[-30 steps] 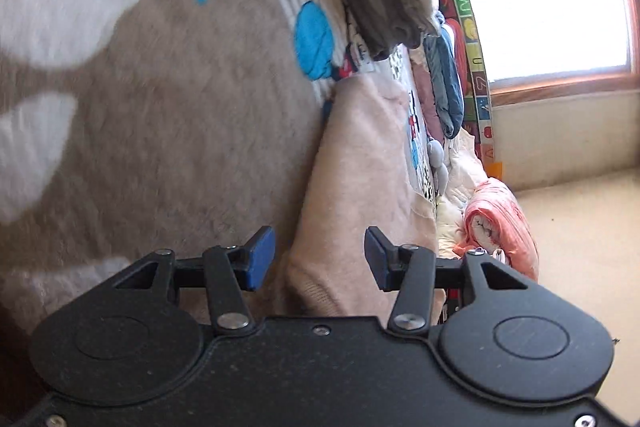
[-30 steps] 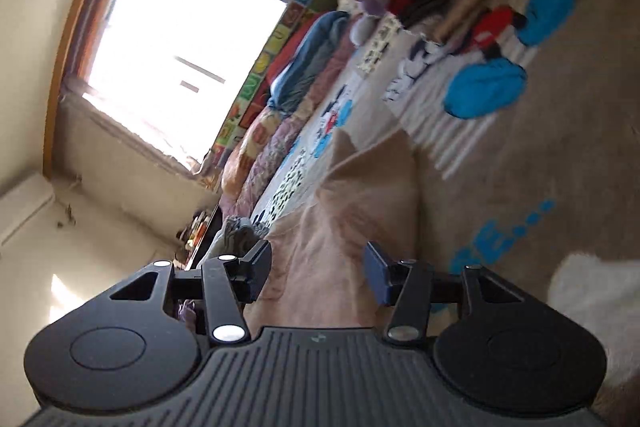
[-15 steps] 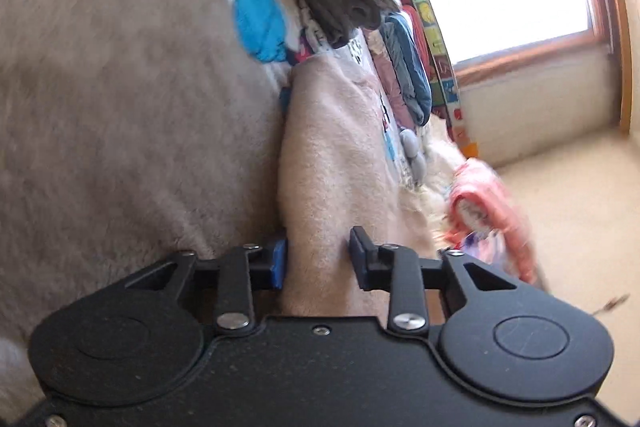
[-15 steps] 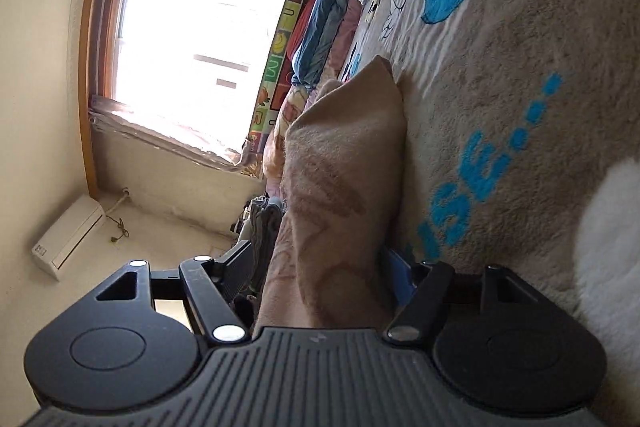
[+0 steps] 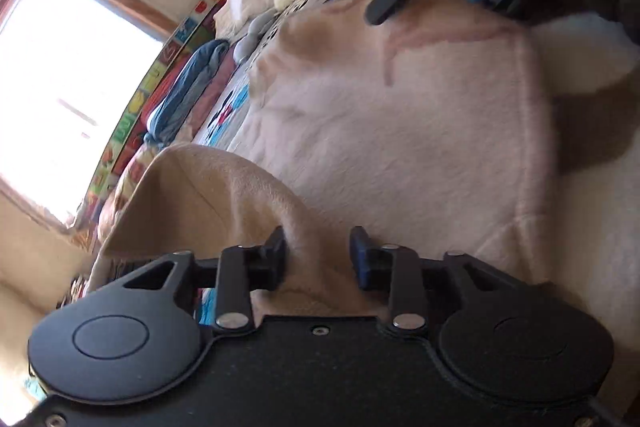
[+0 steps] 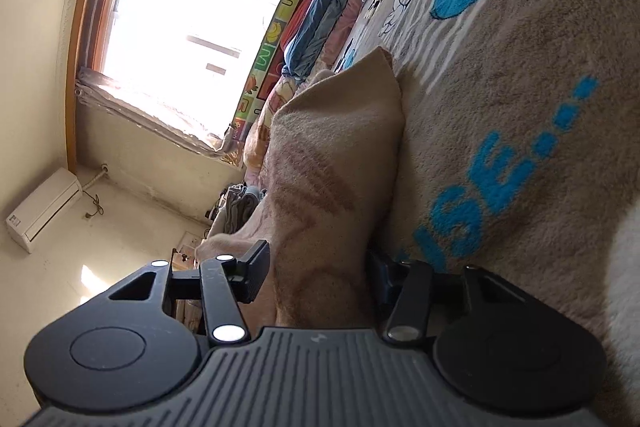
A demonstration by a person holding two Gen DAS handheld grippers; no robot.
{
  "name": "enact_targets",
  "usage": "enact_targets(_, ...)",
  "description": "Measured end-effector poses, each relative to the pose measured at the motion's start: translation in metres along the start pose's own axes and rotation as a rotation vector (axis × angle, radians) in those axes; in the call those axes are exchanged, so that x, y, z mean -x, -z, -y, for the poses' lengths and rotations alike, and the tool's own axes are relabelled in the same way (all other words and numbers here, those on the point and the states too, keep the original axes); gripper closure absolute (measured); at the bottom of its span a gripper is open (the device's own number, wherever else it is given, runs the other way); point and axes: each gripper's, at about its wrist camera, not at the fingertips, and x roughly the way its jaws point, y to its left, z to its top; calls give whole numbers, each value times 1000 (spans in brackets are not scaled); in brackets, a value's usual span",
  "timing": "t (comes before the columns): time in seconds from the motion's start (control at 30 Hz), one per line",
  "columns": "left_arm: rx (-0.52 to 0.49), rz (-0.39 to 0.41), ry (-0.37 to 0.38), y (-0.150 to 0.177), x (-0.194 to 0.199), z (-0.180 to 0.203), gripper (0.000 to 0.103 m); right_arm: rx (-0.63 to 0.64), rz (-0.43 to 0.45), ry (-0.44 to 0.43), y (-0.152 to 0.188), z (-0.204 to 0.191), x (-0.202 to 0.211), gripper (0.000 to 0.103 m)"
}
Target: Fold clothes
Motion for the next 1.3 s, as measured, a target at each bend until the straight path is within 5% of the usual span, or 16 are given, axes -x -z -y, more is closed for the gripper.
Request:
enact_targets(0.1,122,79,111,6,31,-11,47,-26,5,-12,-1,3,2,53)
enact_targets(0.2,372,131,205,15,53,-40,47,-18,5,-6,-1,2,1,53)
enact_targets(0.33,901,129,286,47,42,-100,47,-19,13,-1,0,2,1,53)
enact_targets(0.47,1403,78,448,85,2,-131,48,-5,15,5,2,1,0,53)
enact_targets(0.67,1711,-30,519,101,-30,-137,48,14,16,9,5,0,2,53)
enact_targets(0.97,1758,-71,548,89,-84,-148,54,53,18,13,5,-2,0,54)
enact_targets(1.0,1736,-81,544,86,-88,-149,60,56,18,11,6,-2,0,54)
enact_targets(1.07,1666,-89,524,81,-90,-153,87,63,20,8,6,-2,0,54)
enact_targets(1.3,1338,74,236,71,-24,-177,93,87,24,-3,6,-3,1,55)
